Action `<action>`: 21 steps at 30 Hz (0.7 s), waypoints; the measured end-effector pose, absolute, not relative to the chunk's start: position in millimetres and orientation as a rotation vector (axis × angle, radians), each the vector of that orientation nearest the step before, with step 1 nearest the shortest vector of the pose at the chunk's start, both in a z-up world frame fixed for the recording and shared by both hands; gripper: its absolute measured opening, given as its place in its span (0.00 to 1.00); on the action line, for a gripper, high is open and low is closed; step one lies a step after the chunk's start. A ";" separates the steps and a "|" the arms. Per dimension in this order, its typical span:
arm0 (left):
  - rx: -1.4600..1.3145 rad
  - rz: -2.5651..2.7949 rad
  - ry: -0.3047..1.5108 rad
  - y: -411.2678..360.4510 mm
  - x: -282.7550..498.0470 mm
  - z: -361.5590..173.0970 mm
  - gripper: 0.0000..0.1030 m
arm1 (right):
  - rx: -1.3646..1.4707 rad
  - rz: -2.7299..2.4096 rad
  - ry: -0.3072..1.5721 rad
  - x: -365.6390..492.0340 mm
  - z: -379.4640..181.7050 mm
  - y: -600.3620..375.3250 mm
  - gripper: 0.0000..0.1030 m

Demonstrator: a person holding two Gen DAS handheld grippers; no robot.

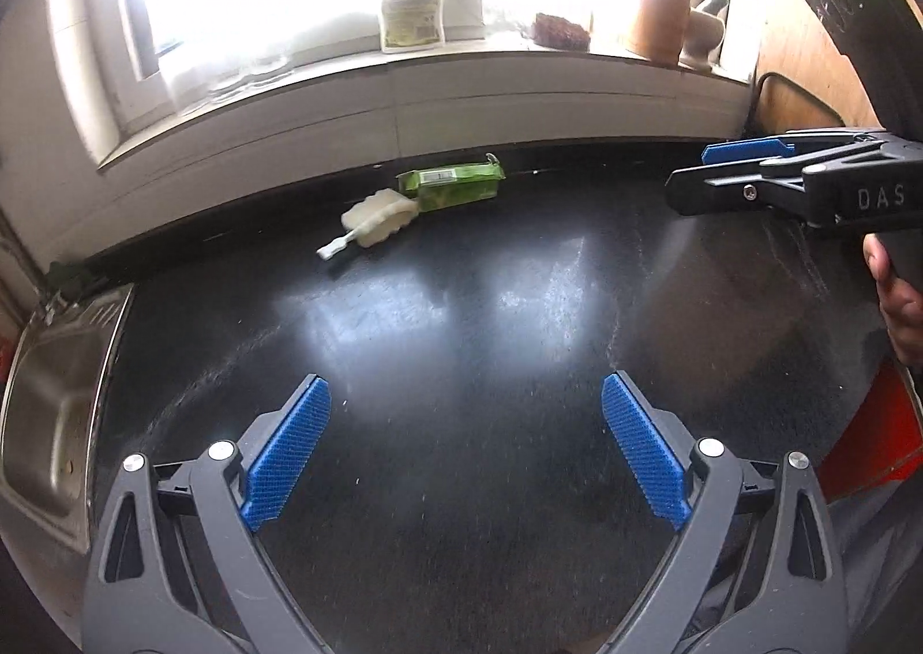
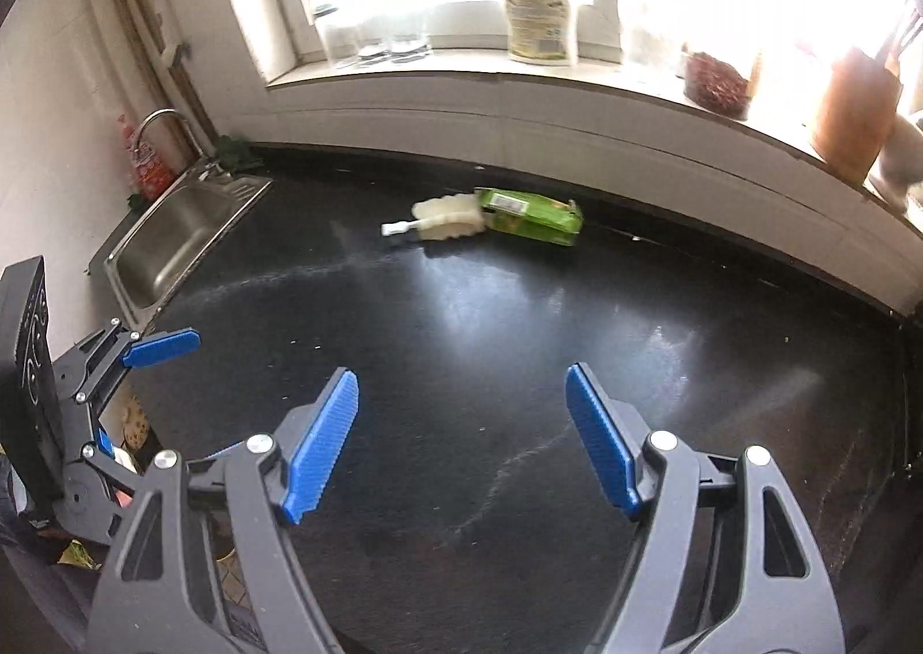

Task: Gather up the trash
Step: 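Return both tools to the countertop, then grasp the white foam bottle brush with left tool while right tool grasps the green snack bag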

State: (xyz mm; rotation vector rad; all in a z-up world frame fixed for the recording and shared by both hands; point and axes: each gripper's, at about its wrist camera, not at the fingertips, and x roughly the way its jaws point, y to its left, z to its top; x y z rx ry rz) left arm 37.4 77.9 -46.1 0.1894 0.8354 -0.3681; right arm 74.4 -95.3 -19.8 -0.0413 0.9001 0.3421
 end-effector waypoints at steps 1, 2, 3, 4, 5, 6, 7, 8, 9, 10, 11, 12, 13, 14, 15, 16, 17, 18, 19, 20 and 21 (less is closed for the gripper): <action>0.191 -0.367 0.840 77.0 41.9 -45.7 0.90 | -0.039 0.344 0.903 79.4 -20.7 -98.6 0.70; 0.192 -0.365 0.843 73.2 47.5 -46.2 0.90 | -0.037 0.350 0.904 85.7 -22.3 -101.2 0.70; 0.192 -0.363 0.847 73.9 51.0 -47.6 0.90 | -0.040 0.353 0.906 91.3 -23.8 -102.0 0.70; 0.194 -0.358 0.852 72.5 60.6 -49.6 0.90 | -0.044 0.356 0.909 97.6 -25.7 -104.0 0.70; 0.194 -0.355 0.854 72.9 66.7 -51.1 0.90 | -0.049 0.359 0.913 105.5 -27.7 -104.9 0.70; 0.193 -0.352 0.859 72.8 73.5 -53.0 0.90 | -0.052 0.363 0.916 111.7 -29.6 -104.7 0.70; 0.194 -0.348 0.865 74.2 82.2 -55.5 0.90 | -0.057 0.369 0.920 121.0 -31.9 -105.2 0.70; 0.195 -0.345 0.869 74.5 89.9 -57.9 0.90 | -0.060 0.373 0.924 128.2 -34.3 -105.3 0.70; 0.197 -0.344 0.875 75.2 98.1 -60.4 0.90 | -0.061 0.380 0.927 135.3 -36.6 -104.8 0.70; 0.203 -0.343 0.883 75.6 110.9 -64.5 0.90 | -0.065 0.388 0.933 146.5 -40.4 -104.3 0.70; 0.209 -0.341 0.887 75.1 120.7 -67.6 0.90 | -0.071 0.391 0.941 154.6 -42.7 -102.2 0.70; 0.216 -0.339 0.890 74.9 131.0 -70.6 0.90 | -0.076 0.397 0.947 163.2 -45.6 -100.9 0.70; 0.226 -0.339 0.897 74.4 145.3 -75.3 0.90 | -0.082 0.407 0.954 172.3 -49.0 -99.5 0.70; 0.233 -0.341 0.900 74.0 156.2 -78.9 0.90 | -0.090 0.416 0.961 183.2 -53.3 -98.0 0.70; 0.239 -0.342 0.901 73.9 167.6 -82.8 0.90 | -0.099 0.422 0.966 192.8 -57.2 -96.5 0.70; 0.250 -0.346 0.903 73.3 183.4 -88.8 0.90 | -0.110 0.431 0.978 206.5 -63.6 -94.0 0.70; 0.259 -0.349 0.907 72.7 194.7 -93.3 0.90 | -0.118 0.434 0.985 214.8 -67.4 -93.5 0.70; 0.271 -0.351 0.909 71.9 211.4 -99.5 0.90 | -0.129 0.438 0.993 225.6 -72.7 -92.9 0.70; 0.277 -0.353 0.908 71.6 222.8 -103.8 0.90 | -0.139 0.442 1.002 235.5 -77.7 -92.2 0.70; 0.284 -0.353 0.909 71.5 234.8 -108.0 0.90 | -0.157 0.445 1.013 249.7 -84.9 -90.6 0.70; 0.289 -0.355 0.914 71.4 251.4 -114.3 0.90 | -0.171 0.451 1.019 262.0 -91.3 -89.3 0.70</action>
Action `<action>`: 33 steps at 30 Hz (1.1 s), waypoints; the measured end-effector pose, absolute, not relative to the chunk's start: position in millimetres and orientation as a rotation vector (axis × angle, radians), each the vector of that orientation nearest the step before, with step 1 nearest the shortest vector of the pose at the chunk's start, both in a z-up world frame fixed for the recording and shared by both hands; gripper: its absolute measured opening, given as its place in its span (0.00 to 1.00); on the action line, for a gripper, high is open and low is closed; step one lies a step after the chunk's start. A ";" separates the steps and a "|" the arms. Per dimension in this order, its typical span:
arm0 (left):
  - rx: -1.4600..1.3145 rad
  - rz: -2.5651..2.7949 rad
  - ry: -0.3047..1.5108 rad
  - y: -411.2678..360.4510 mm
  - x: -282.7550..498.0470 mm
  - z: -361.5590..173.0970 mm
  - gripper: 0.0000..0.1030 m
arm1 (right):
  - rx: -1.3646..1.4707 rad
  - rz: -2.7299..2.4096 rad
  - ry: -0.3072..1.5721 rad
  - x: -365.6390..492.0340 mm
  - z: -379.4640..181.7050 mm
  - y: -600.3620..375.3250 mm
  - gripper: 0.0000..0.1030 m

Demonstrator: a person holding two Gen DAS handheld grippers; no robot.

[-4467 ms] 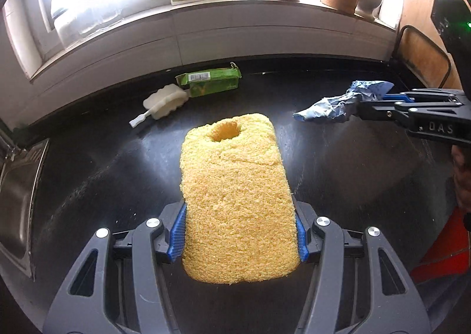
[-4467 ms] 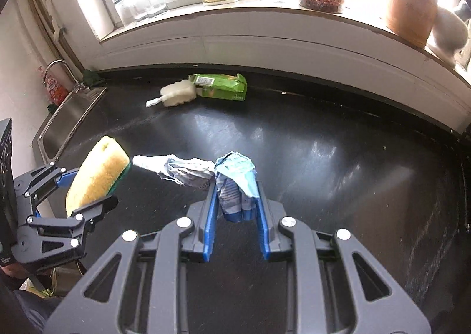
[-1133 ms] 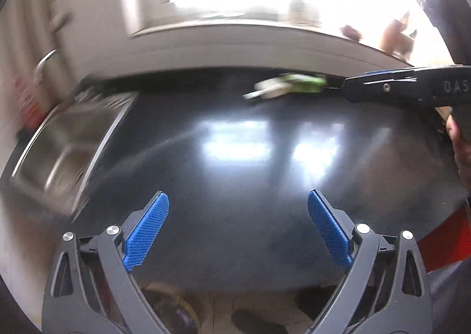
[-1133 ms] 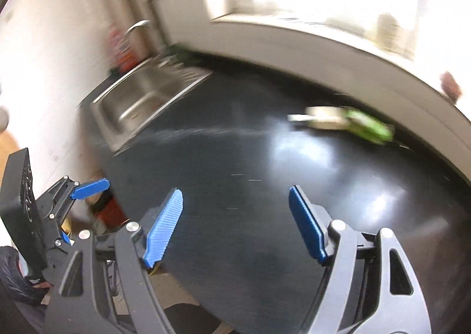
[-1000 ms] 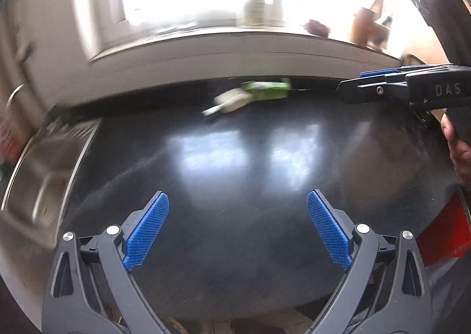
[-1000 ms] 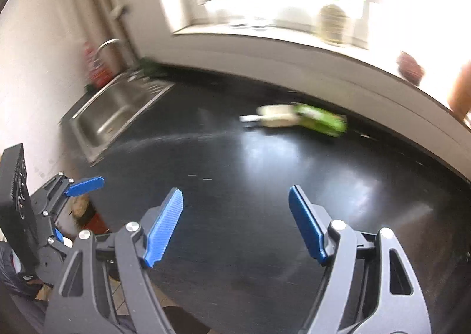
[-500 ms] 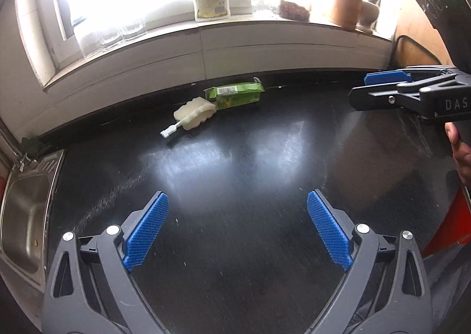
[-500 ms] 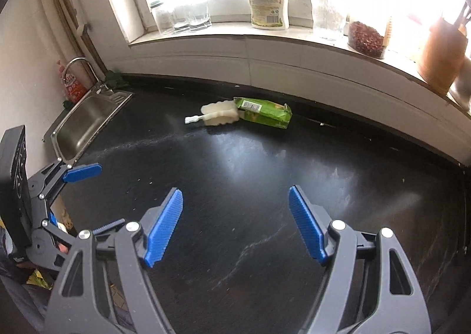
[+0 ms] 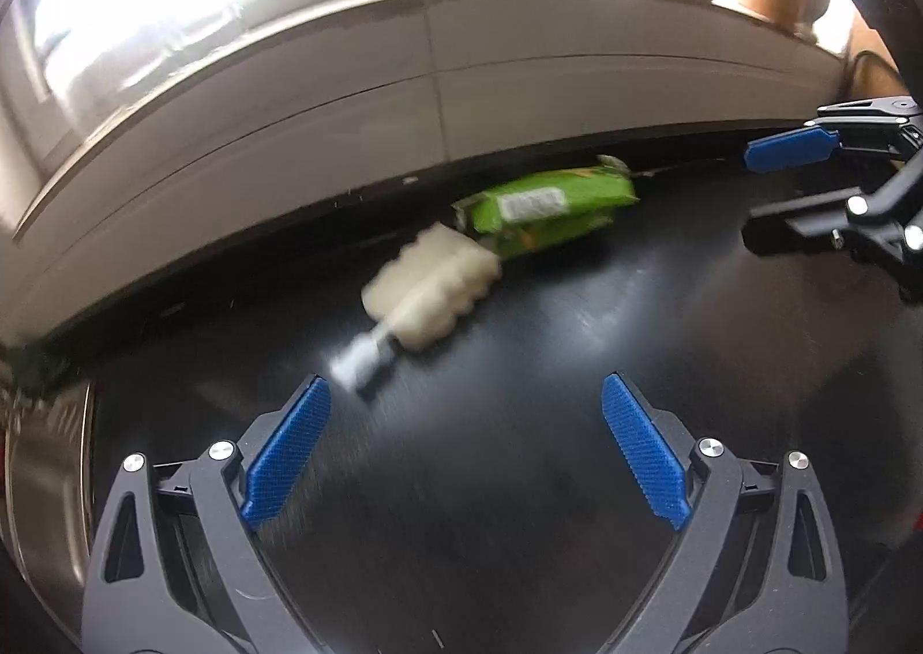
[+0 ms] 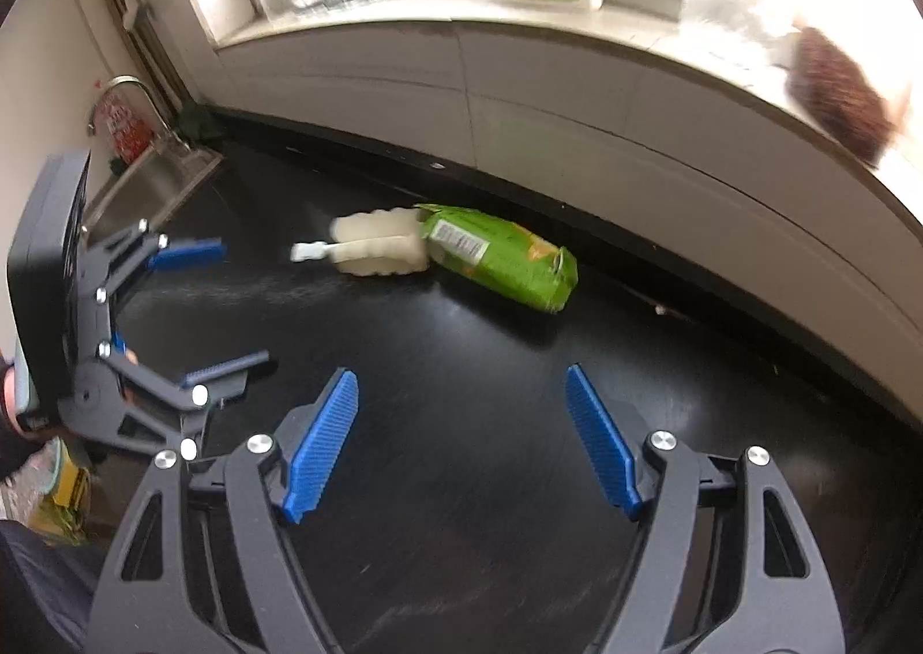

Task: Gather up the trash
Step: 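Grasp the white foam bottle brush with left tool while right tool grasps the green snack bag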

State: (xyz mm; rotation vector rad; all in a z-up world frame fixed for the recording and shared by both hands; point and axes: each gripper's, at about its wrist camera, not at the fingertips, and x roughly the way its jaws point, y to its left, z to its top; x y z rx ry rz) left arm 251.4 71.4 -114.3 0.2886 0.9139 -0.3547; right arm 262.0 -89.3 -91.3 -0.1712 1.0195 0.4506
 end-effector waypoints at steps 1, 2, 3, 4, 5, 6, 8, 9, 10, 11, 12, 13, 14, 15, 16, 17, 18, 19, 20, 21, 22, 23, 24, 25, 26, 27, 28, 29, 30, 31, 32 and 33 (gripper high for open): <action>0.288 -0.360 0.919 71.2 262.8 -119.0 0.90 | -0.180 0.457 1.026 270.6 -96.2 -88.6 0.70; 0.288 -0.362 0.924 70.8 273.8 -123.5 0.90 | -0.192 0.462 1.039 283.6 -103.9 -87.6 0.70; 0.290 -0.362 0.926 71.6 283.9 -127.9 0.90 | -0.200 0.464 1.049 293.3 -111.1 -86.8 0.70; 0.292 -0.364 0.930 71.8 296.7 -133.8 0.90 | -0.207 0.469 1.060 303.5 -118.1 -86.3 0.70; 0.292 -0.369 0.934 71.6 305.3 -138.0 0.90 | -0.217 0.476 1.076 316.4 -127.7 -85.5 0.70; 0.292 -0.376 0.939 71.4 313.2 -142.1 0.90 | -0.227 0.480 1.084 325.3 -133.9 -84.7 0.70; 0.303 -0.394 0.945 70.1 327.2 -151.4 0.90 | -0.253 0.493 1.099 341.7 -146.4 -82.1 0.70; 0.310 -0.403 0.949 69.3 332.2 -155.5 0.89 | -0.264 0.498 1.106 348.5 -151.5 -80.9 0.70; 0.313 -0.418 0.952 68.5 337.3 -159.7 0.89 | -0.271 0.507 1.111 353.9 -155.2 -79.7 0.70; 0.313 -0.428 0.953 68.0 340.7 -162.4 0.89 | -0.281 0.516 1.117 359.9 -159.7 -78.3 0.70; 0.312 -0.439 0.955 67.7 343.3 -164.9 0.89 | -0.290 0.523 1.124 364.9 -164.2 -77.1 0.70; 0.316 -0.451 0.956 66.7 345.9 -167.8 0.87 | -0.293 0.529 1.129 368.6 -166.8 -76.5 0.70; 0.319 -0.462 0.956 65.9 347.5 -169.7 0.82 | -0.294 0.534 1.132 370.5 -168.3 -76.1 0.69; 0.319 -0.473 0.958 65.4 348.9 -171.5 0.75 | -0.294 0.537 1.134 372.3 -169.9 -75.7 0.67; 0.311 -0.481 0.963 65.8 349.2 -172.5 0.72 | -0.297 0.538 1.137 373.8 -171.4 -75.1 0.58; 0.302 -0.486 0.968 65.9 349.7 -173.3 0.65 | -0.301 0.534 1.137 374.8 -172.1 -74.5 0.53; 0.296 -0.482 0.973 66.3 349.8 -174.0 0.58 | -0.304 0.530 1.133 374.1 -172.2 -74.1 0.50; 0.296 -0.475 0.974 67.2 349.1 -174.4 0.52 | -0.306 0.526 1.130 373.5 -172.3 -74.6 0.44; 0.302 -0.458 0.970 68.3 348.2 -173.9 0.40 | -0.303 0.527 1.131 371.6 -171.0 -75.5 0.41; 0.298 -0.448 0.971 70.0 346.7 -172.8 0.37 | -0.293 0.529 1.131 368.7 -169.4 -76.4 0.40; 0.281 -0.441 0.977 72.8 343.4 -170.5 0.35 | -0.290 0.528 1.130 366.0 -167.2 -76.0 0.39; 0.270 -0.432 0.981 74.6 341.2 -168.4 0.32 | -0.290 0.522 1.122 360.9 -164.8 -75.4 0.37; 0.265 -0.415 0.978 76.5 336.3 -164.3 0.31 | -0.284 0.518 1.119 355.9 -161.8 -75.6 0.37; 0.265 -0.403 0.977 77.3 332.2 -161.2 0.30 | -0.281 0.513 1.118 354.6 -160.8 -74.2 0.37; 0.265 -0.391 0.976 78.0 327.1 -157.6 0.30 | -0.271 0.499 1.112 347.8 -155.9 -74.8 0.37; 0.261 -0.380 0.973 79.5 321.0 -153.0 0.30 | -0.258 0.495 1.107 343.2 -150.9 -74.7 0.37; 0.255 -0.367 0.970 80.0 311.6 -146.2 0.30 | -0.236 0.488 1.097 334.3 -143.7 -75.7 0.37; 0.249 -0.358 0.967 81.4 304.2 -141.9 0.30 | -0.226 0.481 1.089 328.7 -137.5 -75.0 0.37; 0.245 -0.342 0.961 82.6 292.1 -134.1 0.30 | -0.216 0.476 1.081 320.7 -131.7 -75.4 0.37; 0.241 -0.333 0.957 83.8 282.9 -129.4 0.30 | -0.207 0.471 1.073 312.0 -125.7 -76.0 0.37; 0.232 -0.322 0.955 85.4 271.6 -122.9 0.30 | -0.200 0.465 1.063 300.3 -118.2 -76.3 0.37; 0.215 -0.307 0.958 87.3 257.2 -115.1 0.30 | -0.193 0.460 1.054 289.3 -111.8 -76.8 0.37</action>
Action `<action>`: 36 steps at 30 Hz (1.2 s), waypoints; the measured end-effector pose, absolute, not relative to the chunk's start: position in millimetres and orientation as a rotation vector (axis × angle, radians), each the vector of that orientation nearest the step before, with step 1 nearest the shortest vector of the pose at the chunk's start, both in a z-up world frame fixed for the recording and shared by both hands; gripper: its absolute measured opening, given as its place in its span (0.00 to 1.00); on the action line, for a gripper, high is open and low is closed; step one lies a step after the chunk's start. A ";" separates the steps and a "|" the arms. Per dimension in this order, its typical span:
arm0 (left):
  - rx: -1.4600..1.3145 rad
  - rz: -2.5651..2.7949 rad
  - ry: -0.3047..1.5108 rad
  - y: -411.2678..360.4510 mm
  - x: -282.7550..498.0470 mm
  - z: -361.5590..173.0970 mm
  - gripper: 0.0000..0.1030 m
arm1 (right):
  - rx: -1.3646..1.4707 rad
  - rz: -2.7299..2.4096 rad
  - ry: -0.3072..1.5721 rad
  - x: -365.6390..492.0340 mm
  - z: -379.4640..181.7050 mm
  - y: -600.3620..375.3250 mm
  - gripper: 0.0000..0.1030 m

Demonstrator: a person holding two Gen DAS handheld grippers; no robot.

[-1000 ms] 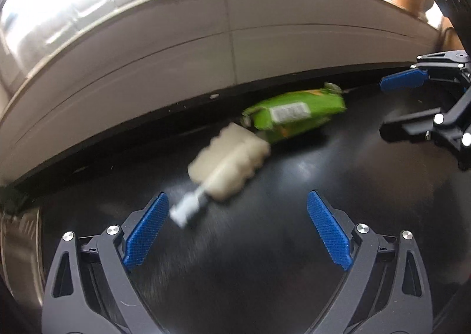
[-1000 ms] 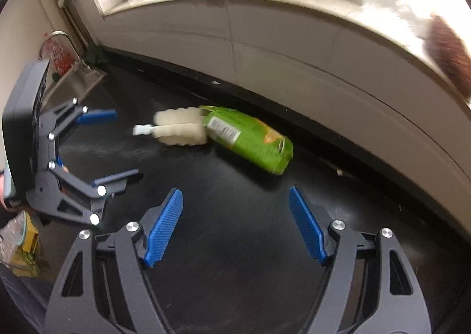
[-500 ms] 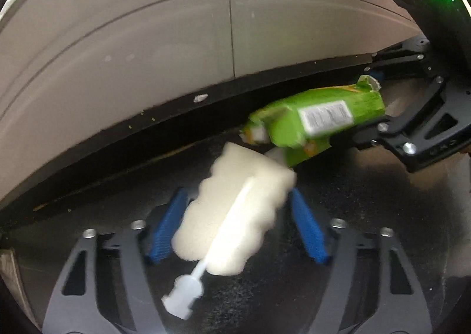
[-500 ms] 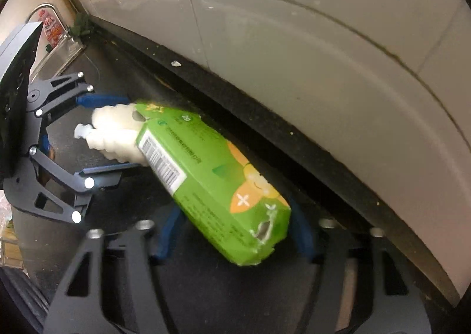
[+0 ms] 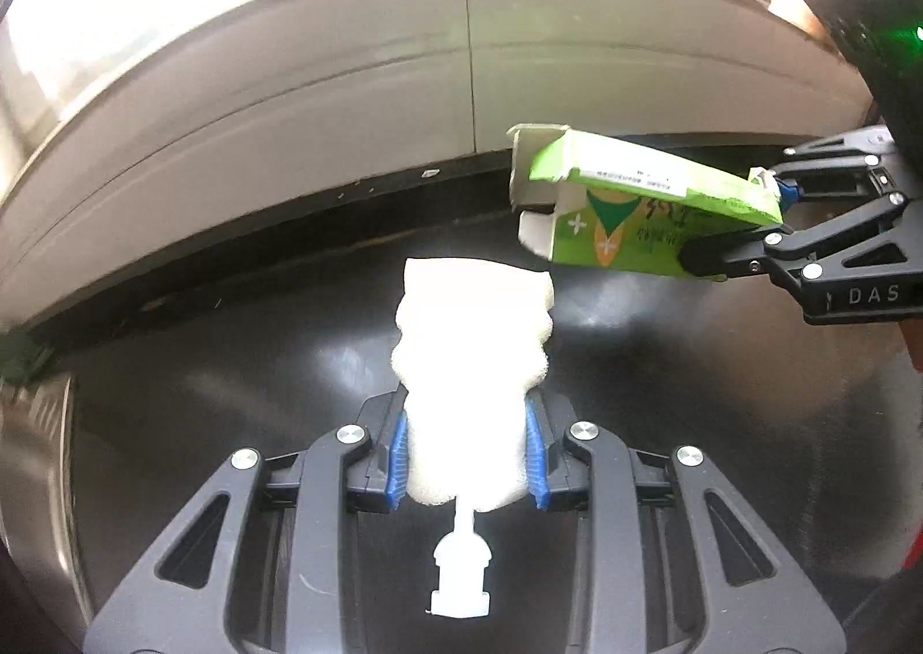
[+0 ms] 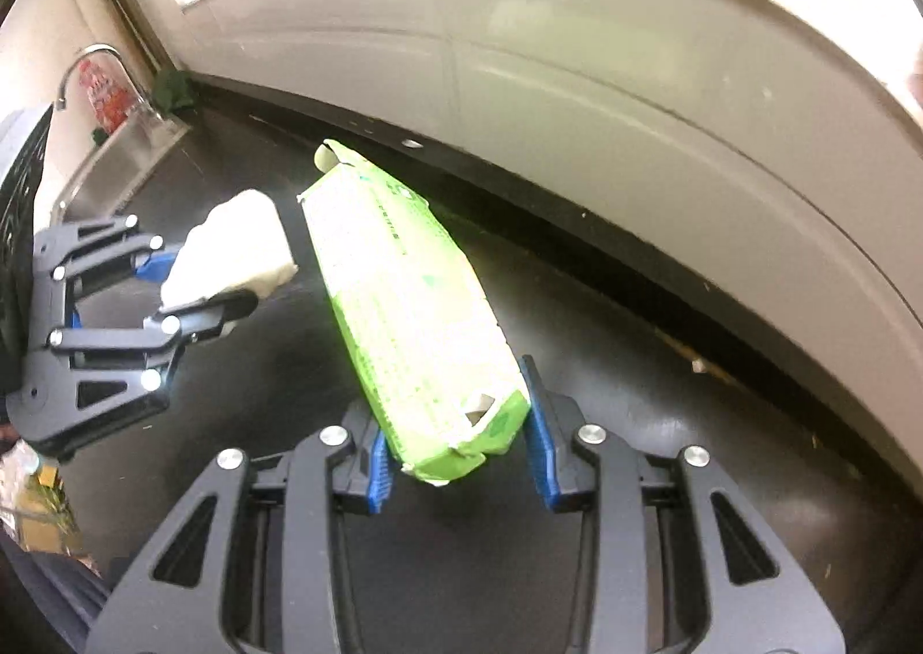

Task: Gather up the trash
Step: 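Grasp the white foam bottle brush with left tool while right tool grasps the green snack bag, then carry brush and snack bag over the bin and open both tools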

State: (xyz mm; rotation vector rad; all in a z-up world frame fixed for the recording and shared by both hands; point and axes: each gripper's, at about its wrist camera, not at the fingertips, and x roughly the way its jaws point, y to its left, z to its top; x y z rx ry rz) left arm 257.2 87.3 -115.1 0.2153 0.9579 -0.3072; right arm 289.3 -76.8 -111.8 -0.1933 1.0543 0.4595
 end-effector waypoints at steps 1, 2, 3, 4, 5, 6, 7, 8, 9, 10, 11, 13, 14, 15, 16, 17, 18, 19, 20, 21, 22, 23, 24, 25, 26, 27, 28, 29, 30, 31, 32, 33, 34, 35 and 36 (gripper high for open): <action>0.206 -0.297 0.959 92.0 250.1 -110.5 0.30 | -0.185 0.457 1.047 279.1 -106.2 -77.0 0.37; 0.197 -0.281 0.958 93.9 237.7 -104.8 0.30 | -0.175 0.453 1.035 263.5 -98.3 -78.4 0.37; 0.189 -0.264 0.958 95.5 221.3 -98.2 0.30 | -0.172 0.446 1.029 250.9 -92.8 -78.8 0.37; 0.186 -0.254 0.960 94.4 208.8 -94.8 0.30 | -0.172 0.438 1.025 240.6 -88.5 -77.8 0.37; 0.184 -0.243 0.961 95.0 196.8 -91.5 0.30 | -0.169 0.433 1.019 226.5 -83.5 -79.2 0.37; 0.183 -0.234 0.963 95.5 184.8 -88.8 0.30 | -0.166 0.430 1.012 215.3 -79.7 -79.8 0.37; 0.180 -0.222 0.968 96.8 170.4 -86.7 0.30 | -0.162 0.426 1.008 200.5 -75.5 -80.8 0.37; 0.174 -0.214 0.974 97.6 159.2 -85.3 0.30 | -0.157 0.424 1.003 187.4 -72.4 -83.4 0.37; 0.166 -0.210 0.978 92.8 146.4 -85.7 0.30 | -0.154 0.420 1.000 179.0 -70.4 -84.1 0.37; 0.152 -0.205 0.979 97.4 136.1 -85.7 0.30 | -0.148 0.417 0.997 165.1 -67.4 -85.5 0.37; 0.143 -0.202 0.984 98.0 126.8 -85.3 0.30 | -0.145 0.417 0.997 157.3 -65.8 -83.2 0.37; 0.138 -0.196 0.990 87.3 115.6 -85.8 0.30 | -0.137 0.414 0.993 139.8 -63.6 -83.9 0.37; 0.139 -0.192 0.991 83.6 108.4 -85.7 0.30 | -0.136 0.412 0.995 128.8 -62.4 -84.4 0.37; 0.140 -0.190 0.992 81.1 98.1 -84.7 0.30 | -0.137 0.411 0.996 123.5 -64.5 -78.1 0.37; 0.137 -0.187 0.991 81.9 90.9 -84.5 0.30 | -0.138 0.409 0.996 116.8 -64.5 -76.9 0.37; 0.134 -0.186 0.990 84.5 83.9 -82.9 0.30 | -0.140 0.408 0.994 110.8 -64.4 -77.4 0.37; 0.135 -0.186 0.988 84.5 77.4 -80.7 0.30 | -0.142 0.408 0.992 107.6 -64.3 -75.2 0.37; 0.140 -0.183 0.984 83.3 72.7 -78.9 0.30 | -0.141 0.406 0.991 102.9 -64.1 -74.1 0.37; 0.143 -0.182 0.983 83.1 68.7 -77.7 0.30 | -0.138 0.404 0.990 100.2 -63.7 -76.0 0.37; 0.143 -0.182 0.980 81.9 63.9 -77.0 0.30 | -0.135 0.401 0.987 97.1 -63.0 -77.4 0.37; 0.143 -0.181 0.975 81.5 61.8 -74.9 0.30 | -0.132 0.400 0.985 93.3 -62.2 -80.3 0.37; 0.143 -0.180 0.972 81.4 59.9 -73.1 0.30 | -0.130 0.399 0.983 92.5 -61.8 -79.4 0.37; 0.142 -0.179 0.969 82.2 56.7 -71.6 0.30 | -0.128 0.398 0.980 88.9 -60.6 -80.6 0.37; 0.140 -0.177 0.966 82.5 55.2 -69.6 0.30 | -0.128 0.400 0.977 86.6 -59.7 -79.4 0.37; 0.139 -0.175 0.964 82.8 55.4 -68.4 0.30 | -0.129 0.401 0.976 83.8 -58.7 -84.6 0.37; 0.139 -0.173 0.962 83.1 54.1 -67.7 0.30 | -0.130 0.401 0.974 81.2 -58.0 -85.1 0.37; 0.138 -0.171 0.959 82.9 53.4 -66.6 0.30 | -0.132 0.403 0.972 79.9 -57.3 -86.1 0.37; 0.137 -0.170 0.957 83.1 52.7 -65.8 0.30 | -0.134 0.406 0.969 79.1 -56.0 -87.1 0.37; 0.135 -0.166 0.955 83.4 52.8 -64.9 0.30 | -0.136 0.407 0.968 78.1 -55.4 -87.1 0.37; 0.132 -0.164 0.953 84.1 51.9 -64.0 0.30 | -0.139 0.407 0.965 78.4 -54.7 -86.8 0.37; 0.130 -0.160 0.953 84.4 51.4 -63.6 0.30 | -0.140 0.409 0.962 78.1 -53.6 -86.3 0.37; 0.130 -0.155 0.951 85.2 50.6 -63.2 0.30 | -0.141 0.411 0.960 78.3 -52.8 -85.9 0.37; 0.128 -0.152 0.950 86.2 50.0 -62.8 0.30 | -0.145 0.412 0.958 78.9 -51.9 -85.1 0.37; 0.126 -0.148 0.948 87.2 49.4 -62.4 0.30 | -0.149 0.413 0.955 79.3 -50.8 -84.2 0.37; 0.124 -0.144 0.946 88.7 48.7 -61.7 0.30 | -0.150 0.415 0.951 79.1 -49.8 -83.0 0.37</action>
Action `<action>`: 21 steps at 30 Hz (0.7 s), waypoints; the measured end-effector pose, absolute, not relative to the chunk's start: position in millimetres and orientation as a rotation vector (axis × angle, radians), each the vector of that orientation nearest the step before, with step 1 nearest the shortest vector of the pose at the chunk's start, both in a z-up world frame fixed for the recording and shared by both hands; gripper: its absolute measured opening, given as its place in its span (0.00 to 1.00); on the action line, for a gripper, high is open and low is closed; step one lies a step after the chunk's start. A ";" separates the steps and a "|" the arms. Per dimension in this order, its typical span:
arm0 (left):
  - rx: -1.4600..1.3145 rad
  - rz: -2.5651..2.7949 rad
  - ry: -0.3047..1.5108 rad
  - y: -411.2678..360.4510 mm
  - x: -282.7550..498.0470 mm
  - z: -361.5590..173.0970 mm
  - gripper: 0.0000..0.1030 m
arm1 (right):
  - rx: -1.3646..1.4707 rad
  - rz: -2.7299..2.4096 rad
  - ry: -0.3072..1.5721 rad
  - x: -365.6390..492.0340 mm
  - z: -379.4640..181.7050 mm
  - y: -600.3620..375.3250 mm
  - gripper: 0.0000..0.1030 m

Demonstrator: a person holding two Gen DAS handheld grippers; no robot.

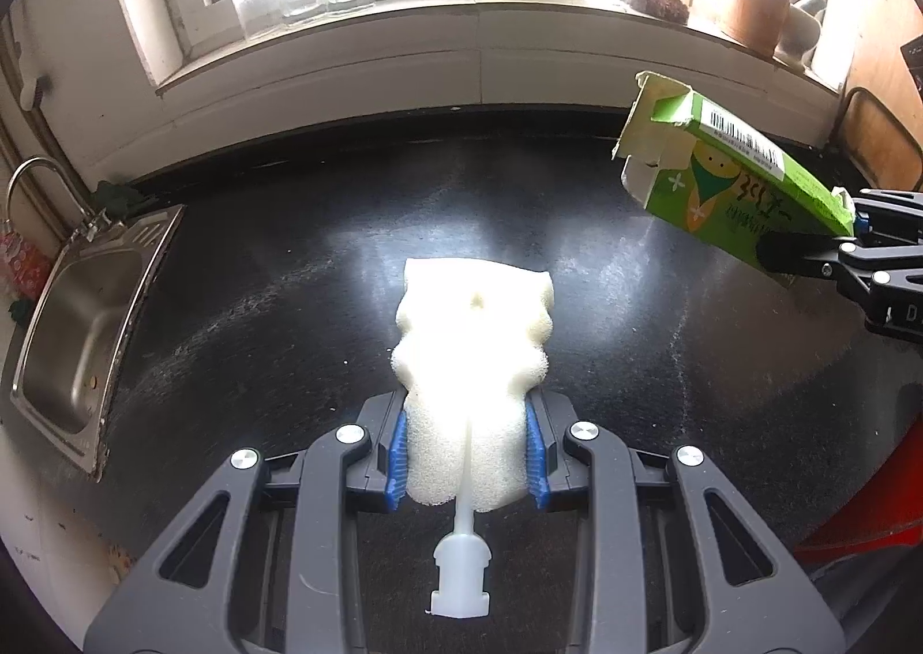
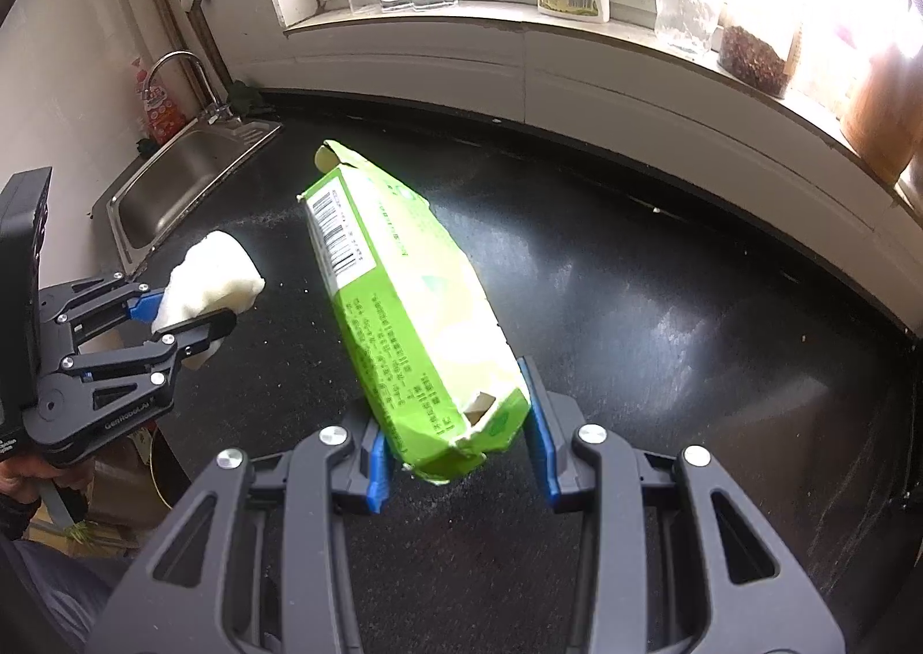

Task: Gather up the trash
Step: 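Carry brush and snack bag over the bin and open both tools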

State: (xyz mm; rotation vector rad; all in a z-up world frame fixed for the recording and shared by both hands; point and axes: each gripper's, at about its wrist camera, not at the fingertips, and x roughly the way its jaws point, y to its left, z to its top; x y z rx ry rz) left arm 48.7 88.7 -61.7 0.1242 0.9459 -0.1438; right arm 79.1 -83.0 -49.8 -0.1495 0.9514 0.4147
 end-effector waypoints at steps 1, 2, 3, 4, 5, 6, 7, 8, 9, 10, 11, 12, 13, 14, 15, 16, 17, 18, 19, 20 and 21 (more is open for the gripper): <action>0.121 -0.136 0.943 90.9 47.9 -60.7 0.30 | -0.151 0.419 0.949 80.2 -48.3 -80.9 0.37; 0.116 -0.128 0.940 93.5 47.3 -59.6 0.30 | -0.154 0.421 0.946 79.7 -47.3 -78.9 0.37; 0.111 -0.123 0.938 96.1 46.7 -58.6 0.30 | -0.160 0.427 0.941 80.7 -45.5 -75.4 0.37; 0.104 -0.115 0.935 101.4 45.4 -57.2 0.30 | -0.165 0.434 0.938 82.0 -43.8 -71.7 0.37; 0.097 -0.104 0.931 105.5 44.3 -55.8 0.30 | -0.169 0.441 0.936 82.7 -42.5 -68.0 0.37; 0.092 -0.093 0.928 108.6 43.3 -54.5 0.30 | -0.176 0.452 0.932 83.9 -41.1 -63.0 0.37; 0.084 -0.078 0.924 114.8 41.3 -52.7 0.30 | -0.182 0.459 0.928 85.0 -39.7 -58.8 0.37; 0.078 -0.065 0.921 120.2 39.3 -51.3 0.30 | -0.188 0.474 0.924 86.3 -38.4 -51.6 0.37; 0.073 -0.051 0.918 126.0 36.9 -49.9 0.30 | -0.194 0.490 0.923 87.5 -37.4 -43.4 0.37; 0.065 -0.031 0.914 134.1 33.3 -48.1 0.30 | -0.198 0.502 0.921 88.9 -36.8 -37.5 0.37; 0.056 -0.010 0.911 141.9 29.6 -46.6 0.30 | -0.207 0.524 0.917 89.8 -35.6 -27.3 0.37; 0.044 0.014 0.908 151.3 24.9 -45.1 0.30 | -0.215 0.549 0.914 90.1 -34.9 -15.7 0.37; 0.034 0.039 0.905 161.1 19.6 -43.8 0.30 | -0.222 0.575 0.910 89.1 -34.1 -3.0 0.37; 0.026 0.063 0.903 170.0 14.3 -42.8 0.30 | -0.228 0.594 0.907 88.7 -33.0 6.1 0.37; 0.016 0.090 0.901 179.6 8.3 -42.0 0.30 | -0.235 0.620 0.904 87.9 -32.5 18.6 0.37; 0.002 0.128 0.898 193.4 -0.9 -40.8 0.30 | -0.246 0.659 0.903 86.1 -32.4 36.7 0.37; -0.009 0.158 0.896 203.4 -8.2 -40.3 0.30 | -0.254 0.684 0.901 84.2 -31.9 49.0 0.37; -0.020 0.191 0.893 214.5 -16.6 -39.6 0.30 | -0.266 0.720 0.899 81.0 -32.1 66.4 0.37; -0.032 0.231 0.893 227.9 -27.4 -39.5 0.30 | -0.277 0.754 0.900 77.9 -32.7 82.5 0.37; -0.042 0.268 0.894 239.8 -37.8 -39.7 0.30 | -0.293 0.795 0.901 73.0 -34.3 102.6 0.37; -0.052 0.302 0.895 250.9 -48.1 -40.8 0.30 | -0.304 0.821 0.902 69.2 -35.2 115.9 0.37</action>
